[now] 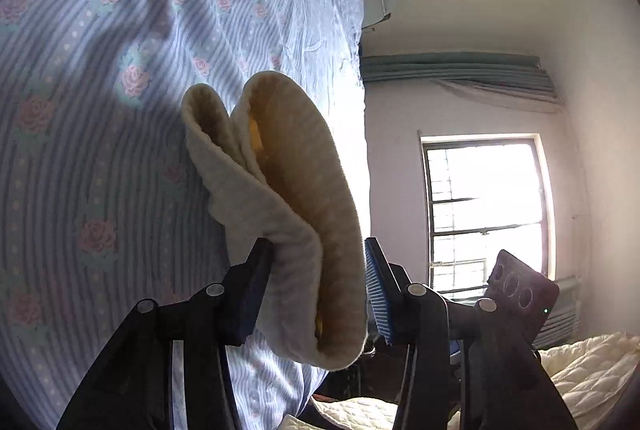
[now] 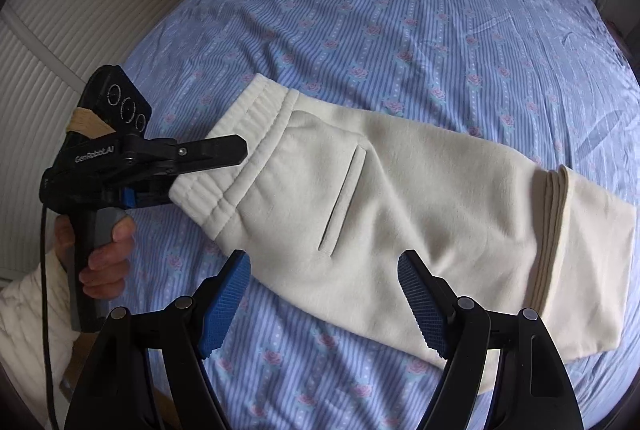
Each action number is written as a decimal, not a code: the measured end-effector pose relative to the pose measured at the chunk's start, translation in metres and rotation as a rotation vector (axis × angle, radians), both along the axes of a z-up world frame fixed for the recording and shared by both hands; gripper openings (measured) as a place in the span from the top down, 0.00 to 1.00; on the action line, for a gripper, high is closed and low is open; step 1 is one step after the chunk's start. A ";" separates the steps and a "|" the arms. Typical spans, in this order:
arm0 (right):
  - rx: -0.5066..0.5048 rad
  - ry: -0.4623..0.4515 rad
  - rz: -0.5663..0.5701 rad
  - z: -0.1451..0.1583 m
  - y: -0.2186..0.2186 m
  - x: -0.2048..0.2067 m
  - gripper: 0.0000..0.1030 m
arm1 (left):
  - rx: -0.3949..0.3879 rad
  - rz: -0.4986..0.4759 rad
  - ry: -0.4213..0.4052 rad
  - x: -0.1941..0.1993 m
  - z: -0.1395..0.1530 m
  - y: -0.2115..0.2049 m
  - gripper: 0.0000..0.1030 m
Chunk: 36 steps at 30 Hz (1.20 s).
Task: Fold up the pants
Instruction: 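Grasp the elastic waistband with the left tool and lift it, then fold the waistband over onto the folded hem and open the left tool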
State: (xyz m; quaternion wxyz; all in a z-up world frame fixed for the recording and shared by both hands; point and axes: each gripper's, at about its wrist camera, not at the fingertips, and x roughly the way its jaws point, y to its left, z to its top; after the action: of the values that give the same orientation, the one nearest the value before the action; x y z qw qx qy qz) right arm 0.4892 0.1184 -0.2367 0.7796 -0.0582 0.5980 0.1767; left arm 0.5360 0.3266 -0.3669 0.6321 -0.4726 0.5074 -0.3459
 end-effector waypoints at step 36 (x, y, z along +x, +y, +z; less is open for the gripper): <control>0.187 -0.307 -0.319 0.119 -0.246 -0.063 0.25 | 0.816 0.125 -0.118 -0.051 0.250 -0.214 0.76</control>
State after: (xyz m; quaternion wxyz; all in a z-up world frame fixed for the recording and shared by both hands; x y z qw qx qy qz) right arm 0.4264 -0.1275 -0.1180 0.8813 0.0834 0.4552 0.0951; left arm 0.4845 0.1129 -0.1168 0.8154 -0.1927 0.5359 -0.1040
